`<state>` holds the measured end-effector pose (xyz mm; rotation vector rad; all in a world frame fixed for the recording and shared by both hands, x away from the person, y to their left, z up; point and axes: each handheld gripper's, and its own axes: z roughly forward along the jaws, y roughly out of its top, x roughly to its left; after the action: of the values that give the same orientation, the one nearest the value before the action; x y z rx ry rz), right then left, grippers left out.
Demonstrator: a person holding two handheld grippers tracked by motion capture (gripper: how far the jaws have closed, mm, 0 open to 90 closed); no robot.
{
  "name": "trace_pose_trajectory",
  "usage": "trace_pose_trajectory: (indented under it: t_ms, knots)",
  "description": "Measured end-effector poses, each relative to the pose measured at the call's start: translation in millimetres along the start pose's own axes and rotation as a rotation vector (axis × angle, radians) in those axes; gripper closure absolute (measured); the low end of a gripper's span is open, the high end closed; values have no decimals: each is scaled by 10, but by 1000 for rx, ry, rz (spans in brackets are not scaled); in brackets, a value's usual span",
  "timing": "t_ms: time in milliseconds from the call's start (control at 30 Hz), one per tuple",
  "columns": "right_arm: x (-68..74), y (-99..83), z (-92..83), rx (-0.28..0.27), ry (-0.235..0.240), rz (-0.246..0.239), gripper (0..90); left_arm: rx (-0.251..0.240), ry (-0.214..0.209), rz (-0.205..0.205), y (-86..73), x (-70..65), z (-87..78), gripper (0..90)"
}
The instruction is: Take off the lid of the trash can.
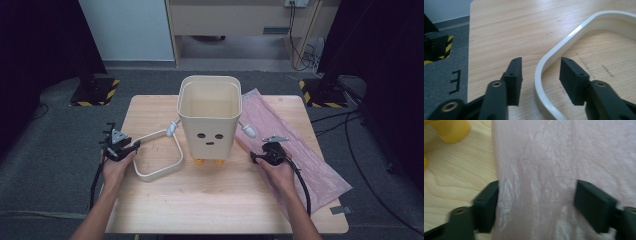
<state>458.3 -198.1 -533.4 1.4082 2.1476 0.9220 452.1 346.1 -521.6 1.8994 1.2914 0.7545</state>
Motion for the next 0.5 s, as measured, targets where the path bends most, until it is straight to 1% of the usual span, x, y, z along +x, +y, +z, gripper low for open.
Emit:
trace_pose_trajectory:
  t_ms: [33, 67, 100, 133, 167, 200, 233, 267, 300, 333, 367, 400, 433, 467, 500]
  knots:
    - [-11, 0, -11, -7, -3, -5, 435, 4, 0, 2, 24, -7, -21, 478]
    - [-28, -2, -17, -14, -2, -12, 530, -8, -9, -1, 39, -14, -49, 458]
    - [-46, -1, -24, -15, 0, -3, 616, -13, -12, -3, 51, -20, -74, 460]
    - [-63, 2, -26, -16, 2, 1, 680, -18, -18, -1, 76, -36, -118, 458]
    - [-92, 11, -26, -14, 12, 19, 749, -29, -26, 7, 97, -50, -158, 450]
    - [-123, 24, -23, -8, 32, 39, 797, -40, -29, 15, 117, -61, -193, 446]
    - [-146, 42, -21, 5, 50, 40, 833, -59, -29, 26, 146, -74, -242, 439]
    - [-164, 70, -21, 24, 57, 33, 855, -76, -35, 29, 177, -80, -289, 431]
    - [-179, 97, -42, 17, 48, 27, 872, -94, -48, 18, 218, -82, -344, 420]
    - [-202, 135, -93, -13, 41, 34, 883, -109, -61, 5, 252, -82, -386, 400]
    - [-222, 173, -140, -28, 42, 32, 885, -121, -70, -4, 286, -83, -423, 389]
    - [-239, 219, -184, -30, 34, 17, 886, -125, -82, -9, 313, -86, -445, 374]
    - [-253, 258, -219, -32, 28, 12, 886, -121, -104, 0, 362, -95, -478, 388]
    - [-282, 334, -280, -35, 26, 9, 887, -122, -112, 8, 403, -110, -504, 401]
    - [-300, 401, -331, -40, 22, 10, 888, -124, -121, 12, 436, -120, -520, 394]
